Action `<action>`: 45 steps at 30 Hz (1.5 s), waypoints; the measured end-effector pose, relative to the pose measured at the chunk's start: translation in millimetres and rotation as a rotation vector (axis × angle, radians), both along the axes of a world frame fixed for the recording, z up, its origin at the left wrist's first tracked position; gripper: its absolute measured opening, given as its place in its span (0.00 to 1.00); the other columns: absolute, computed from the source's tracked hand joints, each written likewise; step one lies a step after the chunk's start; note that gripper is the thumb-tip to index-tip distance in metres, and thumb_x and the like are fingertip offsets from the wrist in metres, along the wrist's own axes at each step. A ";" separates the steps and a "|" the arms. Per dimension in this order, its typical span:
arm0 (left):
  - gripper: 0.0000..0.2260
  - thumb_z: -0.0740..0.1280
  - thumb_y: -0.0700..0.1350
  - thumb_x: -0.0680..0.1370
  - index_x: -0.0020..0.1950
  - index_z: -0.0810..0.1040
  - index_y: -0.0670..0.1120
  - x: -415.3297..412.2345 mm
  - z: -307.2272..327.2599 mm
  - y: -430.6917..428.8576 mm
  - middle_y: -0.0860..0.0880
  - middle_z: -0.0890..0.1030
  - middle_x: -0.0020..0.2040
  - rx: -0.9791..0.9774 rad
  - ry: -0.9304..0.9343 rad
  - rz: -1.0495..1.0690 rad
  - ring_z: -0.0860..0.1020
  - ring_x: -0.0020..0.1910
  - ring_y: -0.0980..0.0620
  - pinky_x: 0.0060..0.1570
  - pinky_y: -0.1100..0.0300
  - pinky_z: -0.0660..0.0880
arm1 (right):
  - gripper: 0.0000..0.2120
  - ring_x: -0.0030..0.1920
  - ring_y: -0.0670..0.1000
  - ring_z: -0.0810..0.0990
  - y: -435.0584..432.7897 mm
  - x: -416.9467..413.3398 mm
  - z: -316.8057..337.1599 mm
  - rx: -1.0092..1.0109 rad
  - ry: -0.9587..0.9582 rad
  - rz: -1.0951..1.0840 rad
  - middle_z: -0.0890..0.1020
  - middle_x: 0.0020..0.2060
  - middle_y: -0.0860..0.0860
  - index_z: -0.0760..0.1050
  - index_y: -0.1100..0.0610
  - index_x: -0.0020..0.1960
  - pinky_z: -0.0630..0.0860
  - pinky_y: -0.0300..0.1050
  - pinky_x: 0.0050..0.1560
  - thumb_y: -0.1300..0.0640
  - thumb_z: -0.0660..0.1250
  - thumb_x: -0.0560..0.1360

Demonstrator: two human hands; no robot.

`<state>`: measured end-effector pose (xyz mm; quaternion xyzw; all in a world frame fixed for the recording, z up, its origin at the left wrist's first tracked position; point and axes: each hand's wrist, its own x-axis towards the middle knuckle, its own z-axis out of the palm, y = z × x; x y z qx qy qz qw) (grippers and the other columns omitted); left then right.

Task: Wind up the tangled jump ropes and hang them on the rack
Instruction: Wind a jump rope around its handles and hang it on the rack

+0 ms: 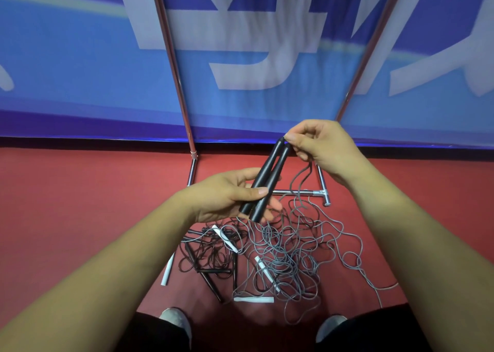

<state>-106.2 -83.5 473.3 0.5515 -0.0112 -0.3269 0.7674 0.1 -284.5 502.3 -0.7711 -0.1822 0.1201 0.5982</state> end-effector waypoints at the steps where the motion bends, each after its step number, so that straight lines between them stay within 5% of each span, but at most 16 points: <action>1: 0.18 0.67 0.39 0.79 0.68 0.70 0.39 0.4 -0.2 -1.9 0.40 0.85 0.51 0.021 -0.001 0.015 0.85 0.43 0.46 0.44 0.56 0.82 | 0.05 0.25 0.45 0.70 0.8 -0.3 0.3 0.001 -0.012 -0.011 0.76 0.26 0.47 0.79 0.59 0.42 0.66 0.36 0.30 0.62 0.70 0.77; 6: 0.23 0.67 0.40 0.74 0.67 0.71 0.31 0.3 -0.6 -5.2 0.40 0.85 0.52 0.090 0.024 -0.010 0.86 0.46 0.47 0.47 0.57 0.82 | 0.07 0.27 0.46 0.70 6.8 -4.1 5.7 -0.043 -0.095 -0.028 0.78 0.30 0.54 0.79 0.56 0.40 0.67 0.39 0.31 0.64 0.71 0.76; 13: 0.10 0.67 0.39 0.74 0.54 0.77 0.38 0.4 0.1 -8.7 0.41 0.86 0.46 0.092 -0.003 -0.024 0.85 0.45 0.47 0.48 0.58 0.82 | 0.05 0.25 0.43 0.68 9.9 -3.6 8.6 -0.029 -0.161 -0.053 0.76 0.24 0.44 0.81 0.57 0.42 0.66 0.34 0.29 0.65 0.71 0.75; 19: 0.11 0.64 0.35 0.77 0.59 0.75 0.38 1.2 1.5 -10.4 0.42 0.85 0.44 0.026 -0.040 0.037 0.85 0.40 0.48 0.43 0.58 0.81 | 0.02 0.26 0.43 0.72 7.0 -0.9 11.4 -0.055 -0.208 -0.045 0.77 0.25 0.45 0.82 0.57 0.44 0.69 0.35 0.31 0.61 0.72 0.76; 24: 0.14 0.77 0.41 0.70 0.53 0.80 0.40 7.2 2.6 -2.0 0.45 0.84 0.41 -0.075 -0.088 0.119 0.83 0.37 0.50 0.40 0.60 0.80 | 0.09 0.31 0.45 0.78 -0.8 5.1 7.0 -0.082 -0.159 0.029 0.79 0.32 0.50 0.80 0.54 0.44 0.74 0.41 0.40 0.58 0.65 0.81; 26: 0.18 0.83 0.46 0.64 0.49 0.84 0.43 10.5 1.2 1.9 0.44 0.83 0.42 -0.129 -0.093 0.166 0.84 0.38 0.49 0.42 0.58 0.80 | 0.10 0.35 0.47 0.79 -0.8 4.9 -0.8 -0.123 -0.165 0.081 0.80 0.34 0.50 0.80 0.49 0.44 0.76 0.51 0.45 0.57 0.64 0.82; 29: 0.18 0.82 0.45 0.64 0.49 0.82 0.42 14.1 -1.8 7.6 0.45 0.82 0.41 -0.174 -0.093 0.291 0.83 0.39 0.48 0.43 0.57 0.81 | 0.09 0.41 0.51 0.81 2.2 4.0 -7.2 -0.186 -0.150 0.135 0.80 0.35 0.46 0.79 0.49 0.47 0.78 0.55 0.51 0.57 0.63 0.82; 37: 0.05 0.60 0.37 0.81 0.50 0.75 0.42 23.8 17.8 13.3 0.47 0.85 0.40 -0.262 -0.067 0.749 0.85 0.41 0.50 0.43 0.59 0.83 | 0.08 0.27 0.52 0.74 14.8 -12.6 -15.2 -0.189 0.004 0.246 0.71 0.29 0.51 0.77 0.59 0.54 0.72 0.44 0.31 0.61 0.59 0.84; 41: 0.05 0.61 0.37 0.82 0.50 0.76 0.41 26.2 16.0 21.8 0.37 0.82 0.48 -0.286 -0.026 0.843 0.84 0.50 0.42 0.55 0.51 0.81 | 0.10 0.23 0.46 0.68 22.2 -21.0 -15.2 -0.126 0.037 0.197 0.74 0.28 0.51 0.79 0.64 0.54 0.66 0.37 0.27 0.60 0.60 0.83; 45: 0.04 0.62 0.37 0.82 0.50 0.75 0.43 27.4 15.4 17.4 0.39 0.79 0.45 -0.334 -0.064 0.880 0.83 0.47 0.42 0.52 0.49 0.82 | 0.08 0.25 0.47 0.74 33.6 -32.5 -17.7 -0.139 0.092 0.222 0.78 0.29 0.51 0.79 0.62 0.52 0.72 0.40 0.30 0.61 0.61 0.82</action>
